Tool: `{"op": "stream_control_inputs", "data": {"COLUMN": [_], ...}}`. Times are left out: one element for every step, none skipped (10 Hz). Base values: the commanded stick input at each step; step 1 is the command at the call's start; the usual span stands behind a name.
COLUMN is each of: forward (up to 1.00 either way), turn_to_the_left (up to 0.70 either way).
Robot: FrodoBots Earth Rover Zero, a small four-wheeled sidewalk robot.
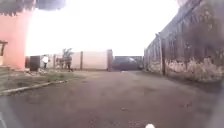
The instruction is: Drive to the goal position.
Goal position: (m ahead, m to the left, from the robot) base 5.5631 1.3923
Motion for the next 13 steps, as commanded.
{"op": "stream_control_inputs", "data": {"forward": [1.0,1.0,1.0,1.0,1.0,1.0,1.0,1.0,1.0,1.0,1.0,1.0,1.0], "turn_to_the_left": [0.0,0.0,0.0,0.0,0.0,0.0,0.0,0.0,0.0,0.0,0.0,0.0,0.0]}}
